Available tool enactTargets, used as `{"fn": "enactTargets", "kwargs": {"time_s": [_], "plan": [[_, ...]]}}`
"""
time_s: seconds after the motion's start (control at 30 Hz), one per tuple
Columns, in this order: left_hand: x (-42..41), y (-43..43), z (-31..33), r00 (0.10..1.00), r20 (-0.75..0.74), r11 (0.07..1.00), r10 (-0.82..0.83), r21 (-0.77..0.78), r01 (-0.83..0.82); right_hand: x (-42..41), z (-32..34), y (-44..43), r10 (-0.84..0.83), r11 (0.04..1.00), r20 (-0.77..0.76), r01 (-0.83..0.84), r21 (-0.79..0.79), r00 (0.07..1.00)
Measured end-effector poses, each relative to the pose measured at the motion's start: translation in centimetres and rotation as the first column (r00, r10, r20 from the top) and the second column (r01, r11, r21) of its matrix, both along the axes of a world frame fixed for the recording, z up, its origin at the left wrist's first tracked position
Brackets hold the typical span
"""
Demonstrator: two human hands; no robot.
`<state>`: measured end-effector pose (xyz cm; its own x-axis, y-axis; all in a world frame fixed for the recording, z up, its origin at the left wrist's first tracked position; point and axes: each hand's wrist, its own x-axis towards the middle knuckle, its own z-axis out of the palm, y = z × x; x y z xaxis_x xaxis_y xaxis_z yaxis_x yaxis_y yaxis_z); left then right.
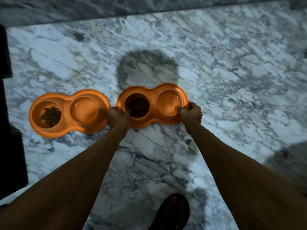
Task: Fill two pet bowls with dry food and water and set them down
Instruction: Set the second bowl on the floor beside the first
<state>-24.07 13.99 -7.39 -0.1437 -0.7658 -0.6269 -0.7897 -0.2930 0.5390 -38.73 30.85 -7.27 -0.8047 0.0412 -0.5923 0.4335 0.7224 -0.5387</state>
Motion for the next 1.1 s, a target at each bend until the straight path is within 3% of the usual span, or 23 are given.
{"fn": "enactTargets", "kwargs": {"time_s": [0.17, 0.33, 0.53, 0.8, 1.0, 1.1], "plan": [[0.3, -0.3, 3.2, 1.000, -0.018, 1.000, 0.016, -0.004, -0.016, 0.2, 2.8, -0.2, -0.006, 1.000, 0.050, 0.007, -0.009, 0.999], [0.8, -2.0, 12.3, 0.998, 0.038, 0.999, -0.049, -0.013, 0.049, 0.2, 11.1, -2.3, 0.019, 1.000, 0.029, -0.018, -0.022, 0.999], [1.8, -4.8, 30.0, 0.998, -0.003, 0.997, -0.056, -0.051, 0.055, 1.9, 27.7, -7.7, 0.067, 0.987, 0.043, -0.059, -0.152, 0.997], [8.4, -7.1, 57.5, 0.977, -0.174, 0.982, 0.121, -0.122, -0.144, 7.9, 55.1, -13.8, 0.224, 0.934, -0.043, -0.227, -0.274, 0.974], [15.5, -10.4, 70.5, 0.933, -0.300, 0.942, 0.200, -0.203, -0.268, 15.2, 68.1, -17.8, 0.303, 0.876, -0.121, -0.326, -0.355, 0.945], [21.0, -13.2, 75.9, 0.936, -0.288, 0.910, 0.202, -0.298, -0.288, 20.9, 73.4, -20.9, 0.371, 0.836, -0.145, -0.397, -0.378, 0.917]]}}
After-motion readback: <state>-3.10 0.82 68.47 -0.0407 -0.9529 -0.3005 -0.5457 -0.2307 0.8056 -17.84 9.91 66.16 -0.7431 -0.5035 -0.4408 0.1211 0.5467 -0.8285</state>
